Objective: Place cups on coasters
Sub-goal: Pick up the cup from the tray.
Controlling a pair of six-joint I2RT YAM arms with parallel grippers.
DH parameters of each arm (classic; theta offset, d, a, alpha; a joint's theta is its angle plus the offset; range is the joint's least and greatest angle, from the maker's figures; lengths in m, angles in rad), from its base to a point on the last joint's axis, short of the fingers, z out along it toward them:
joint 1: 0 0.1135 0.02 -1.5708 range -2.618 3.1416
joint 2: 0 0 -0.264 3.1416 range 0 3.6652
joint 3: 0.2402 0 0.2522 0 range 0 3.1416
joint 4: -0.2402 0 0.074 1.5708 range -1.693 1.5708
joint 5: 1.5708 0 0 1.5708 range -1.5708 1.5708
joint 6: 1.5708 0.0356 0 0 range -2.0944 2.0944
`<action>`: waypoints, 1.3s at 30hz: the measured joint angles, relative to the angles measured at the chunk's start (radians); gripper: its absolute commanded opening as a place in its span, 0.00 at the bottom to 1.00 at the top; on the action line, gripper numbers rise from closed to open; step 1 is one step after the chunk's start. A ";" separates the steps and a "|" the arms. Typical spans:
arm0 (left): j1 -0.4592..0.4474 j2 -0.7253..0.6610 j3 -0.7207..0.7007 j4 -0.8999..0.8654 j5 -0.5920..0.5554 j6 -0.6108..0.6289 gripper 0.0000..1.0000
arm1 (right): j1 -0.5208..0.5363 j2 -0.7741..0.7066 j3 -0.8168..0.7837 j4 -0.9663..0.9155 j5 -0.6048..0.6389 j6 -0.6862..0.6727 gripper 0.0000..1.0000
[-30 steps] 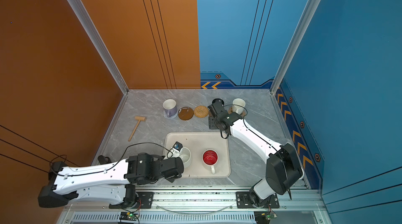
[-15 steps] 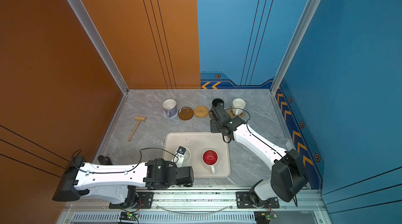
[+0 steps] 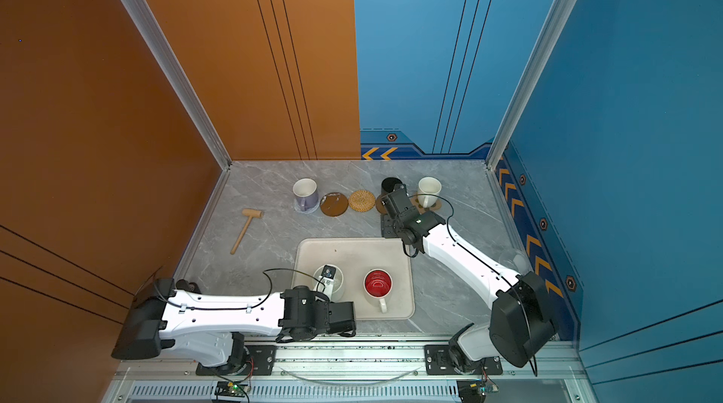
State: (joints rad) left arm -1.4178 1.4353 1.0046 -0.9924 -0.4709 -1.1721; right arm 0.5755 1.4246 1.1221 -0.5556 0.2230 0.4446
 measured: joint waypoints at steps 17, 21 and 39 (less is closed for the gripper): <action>0.069 0.013 -0.010 0.031 0.032 -0.003 0.43 | -0.011 -0.013 -0.025 0.003 0.010 0.000 0.71; 0.086 0.014 -0.025 0.055 0.054 0.011 0.42 | -0.015 -0.013 -0.026 0.008 0.011 0.000 0.71; 0.136 0.044 -0.044 0.114 0.107 0.073 0.28 | -0.026 -0.028 -0.041 0.010 0.015 0.001 0.70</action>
State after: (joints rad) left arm -1.2819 1.4796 0.9607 -0.8780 -0.3637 -1.0988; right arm 0.5491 1.3968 1.0813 -0.5453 0.2379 0.4458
